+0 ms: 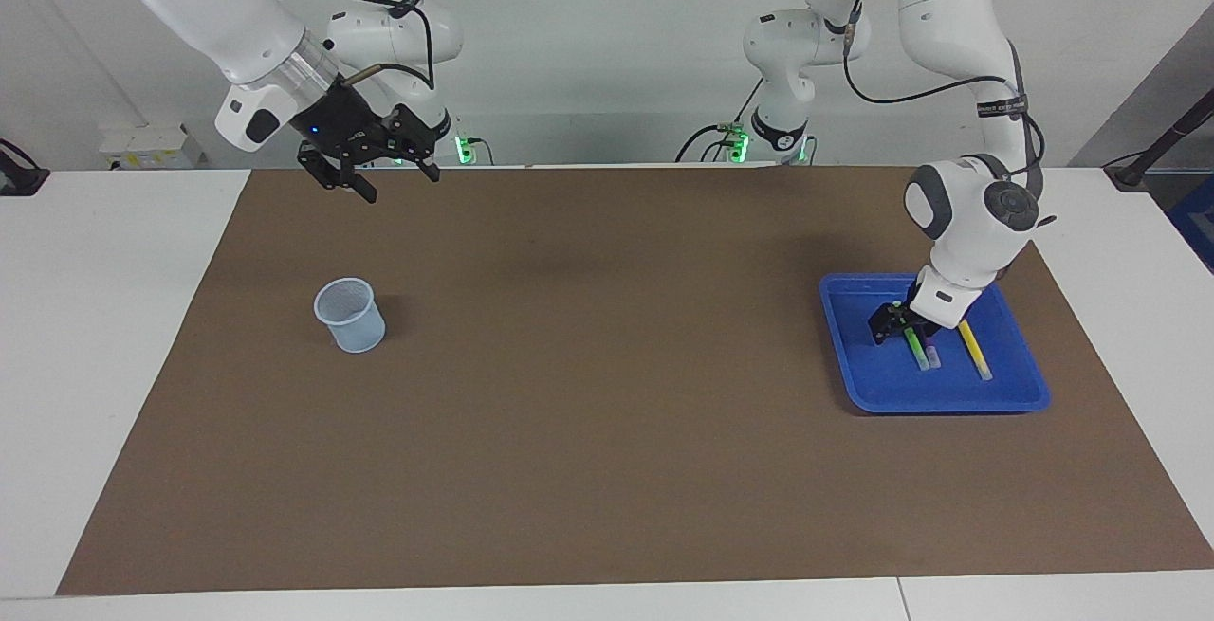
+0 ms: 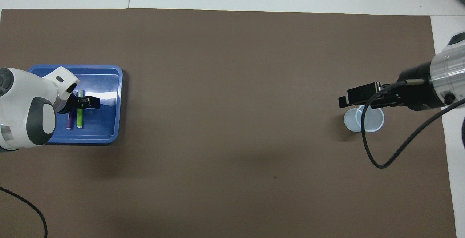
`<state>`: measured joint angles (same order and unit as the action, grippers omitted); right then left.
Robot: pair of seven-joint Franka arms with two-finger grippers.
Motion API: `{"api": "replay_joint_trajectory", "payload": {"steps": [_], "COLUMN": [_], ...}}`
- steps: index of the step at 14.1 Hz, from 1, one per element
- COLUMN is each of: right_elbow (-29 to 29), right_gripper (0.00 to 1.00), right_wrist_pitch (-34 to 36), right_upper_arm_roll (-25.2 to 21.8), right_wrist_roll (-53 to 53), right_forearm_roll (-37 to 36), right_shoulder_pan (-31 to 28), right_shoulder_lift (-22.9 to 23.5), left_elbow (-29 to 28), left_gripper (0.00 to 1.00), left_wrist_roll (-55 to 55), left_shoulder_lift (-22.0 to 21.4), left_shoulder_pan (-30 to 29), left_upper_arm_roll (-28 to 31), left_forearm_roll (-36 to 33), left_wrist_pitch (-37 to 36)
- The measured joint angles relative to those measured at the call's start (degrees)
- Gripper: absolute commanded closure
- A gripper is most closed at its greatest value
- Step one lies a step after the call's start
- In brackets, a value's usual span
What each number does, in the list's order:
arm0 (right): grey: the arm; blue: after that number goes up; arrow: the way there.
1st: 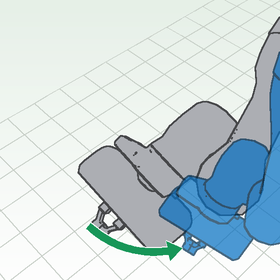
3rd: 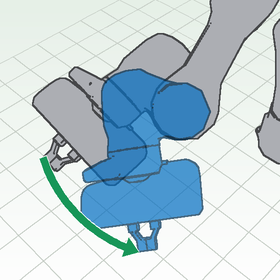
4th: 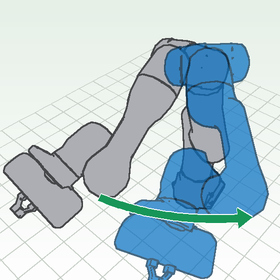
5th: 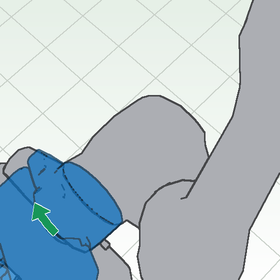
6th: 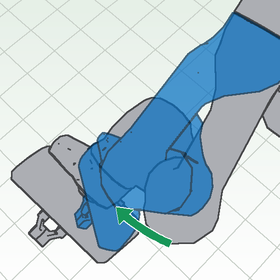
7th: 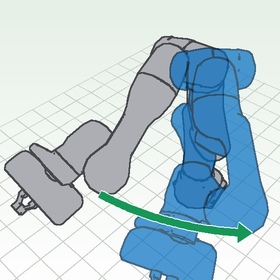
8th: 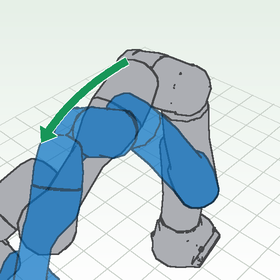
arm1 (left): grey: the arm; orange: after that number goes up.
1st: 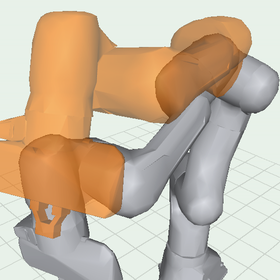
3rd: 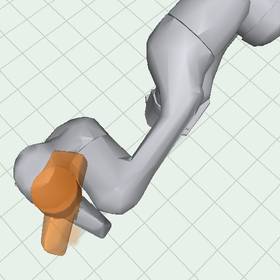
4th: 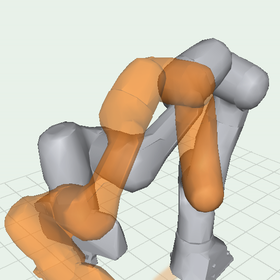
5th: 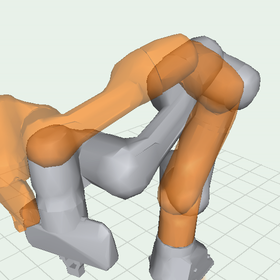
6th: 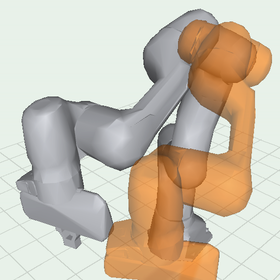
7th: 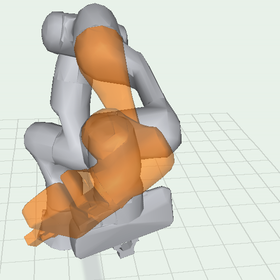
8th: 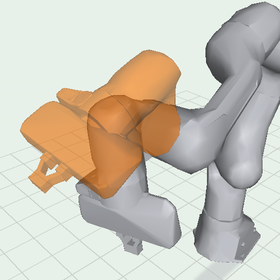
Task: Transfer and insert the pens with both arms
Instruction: 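Lift the green pen with the left gripper while the right gripper approaches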
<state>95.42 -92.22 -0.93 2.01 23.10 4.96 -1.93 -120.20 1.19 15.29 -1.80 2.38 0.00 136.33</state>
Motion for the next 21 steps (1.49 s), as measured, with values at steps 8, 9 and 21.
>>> {"api": "replay_joint_trajectory", "payload": {"steps": [8, 9, 21], "right_elbow": [4.22, 5.09, 12.24], "right_gripper": [0.00, 0.00, 0.00], "right_wrist_pitch": [-4.89, -6.79, -21.37], "right_upper_arm_roll": [0.60, 0.62, 0.94], "right_wrist_roll": [6.56, 7.83, 9.35], "right_forearm_roll": [5.88, 7.05, 16.64], "right_shoulder_pan": [3.36, 4.29, 12.95], "right_shoulder_lift": [-1.00, -1.23, -2.26], "left_elbow": [-0.15, -0.13, 3.00], "left_gripper": [0.01, 0.03, 0.61], "left_wrist_roll": [-3.49, -3.49, -3.37], "left_shoulder_lift": [0.37, 0.39, 2.49], "left_shoulder_pan": [2.62, 2.56, 2.19], "left_upper_arm_roll": [-0.06, 0.02, 0.28], "left_forearm_roll": [0.01, 0.01, 0.01], "left_wrist_pitch": [0.52, 0.83, 3.99]}}
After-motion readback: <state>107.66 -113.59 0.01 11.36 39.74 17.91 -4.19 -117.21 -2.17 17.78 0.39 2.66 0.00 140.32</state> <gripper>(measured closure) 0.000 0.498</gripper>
